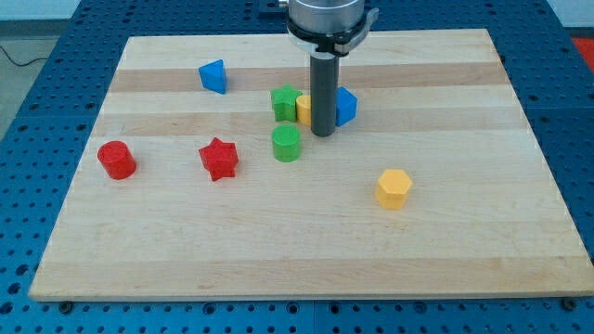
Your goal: Push green circle into green star
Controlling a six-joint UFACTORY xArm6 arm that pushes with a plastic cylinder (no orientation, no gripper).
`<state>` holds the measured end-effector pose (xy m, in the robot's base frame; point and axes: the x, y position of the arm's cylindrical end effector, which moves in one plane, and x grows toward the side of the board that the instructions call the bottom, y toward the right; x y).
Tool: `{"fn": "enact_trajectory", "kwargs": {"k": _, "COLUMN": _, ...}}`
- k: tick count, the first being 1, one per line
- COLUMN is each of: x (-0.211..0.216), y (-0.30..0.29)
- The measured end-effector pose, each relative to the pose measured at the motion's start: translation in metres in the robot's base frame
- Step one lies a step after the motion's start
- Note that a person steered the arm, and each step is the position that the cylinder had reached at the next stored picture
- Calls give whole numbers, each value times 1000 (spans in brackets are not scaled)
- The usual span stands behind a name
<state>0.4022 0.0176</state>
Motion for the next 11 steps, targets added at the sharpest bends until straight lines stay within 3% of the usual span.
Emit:
{"fn": "enact_trajectory", "kwargs": {"k": 3, "x": 53, "y": 22}}
{"fn": "enact_trajectory", "kwargs": {"k": 4, "x": 52, "y": -28}}
{"fn": "enact_trajectory", "kwargs": {"k": 6, "x": 78, "y": -52}}
{"fn": "enact_trajectory", "kwargs": {"k": 8, "x": 46, "y": -72}}
{"fn": "enact_trajectory", "kwargs": {"k": 11, "x": 47, "y": -58}}
